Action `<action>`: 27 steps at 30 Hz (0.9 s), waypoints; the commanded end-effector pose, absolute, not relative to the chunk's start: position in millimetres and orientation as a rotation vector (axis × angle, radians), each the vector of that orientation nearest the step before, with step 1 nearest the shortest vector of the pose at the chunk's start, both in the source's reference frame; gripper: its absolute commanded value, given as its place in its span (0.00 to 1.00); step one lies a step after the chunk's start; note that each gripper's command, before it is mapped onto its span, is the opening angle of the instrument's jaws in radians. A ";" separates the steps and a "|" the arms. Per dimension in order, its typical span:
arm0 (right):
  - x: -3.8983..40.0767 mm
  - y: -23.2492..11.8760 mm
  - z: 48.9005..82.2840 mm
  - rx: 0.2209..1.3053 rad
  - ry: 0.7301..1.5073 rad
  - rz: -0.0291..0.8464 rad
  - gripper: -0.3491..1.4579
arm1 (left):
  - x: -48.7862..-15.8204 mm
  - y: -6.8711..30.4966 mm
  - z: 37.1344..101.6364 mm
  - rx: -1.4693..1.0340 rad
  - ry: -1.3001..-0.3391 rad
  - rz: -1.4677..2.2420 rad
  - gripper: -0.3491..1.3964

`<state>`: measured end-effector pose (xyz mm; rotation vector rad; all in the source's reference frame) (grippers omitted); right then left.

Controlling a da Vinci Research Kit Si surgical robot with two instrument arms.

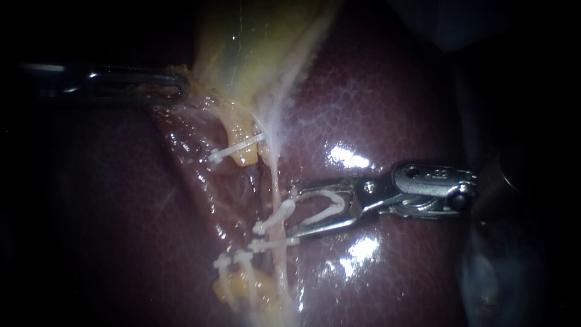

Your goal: Clipping third clip right tube

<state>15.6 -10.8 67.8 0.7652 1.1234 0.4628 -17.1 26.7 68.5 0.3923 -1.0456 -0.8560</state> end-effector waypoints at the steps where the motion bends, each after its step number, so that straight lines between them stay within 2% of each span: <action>1: 15.6 -10.8 67.8 0.765 1.123 0.463 0.45 | -17.1 26.7 68.5 0.392 -1.045 -0.856 0.00; 12: 14.9 -9.6 65.8 0.789 1.120 0.477 0.45 | -17.2 26.7 68.5 0.392 -1.045 -0.856 0.00; 22: 13.8 -6.5 62.8 0.845 1.086 0.589 0.45 | -17.2 26.7 68.6 0.392 -1.045 -0.856 0.00; 27: 14.2 -6.0 62.0 0.871 1.062 0.627 0.45 | -17.2 26.7 68.6 0.392 -1.045 -0.856 0.00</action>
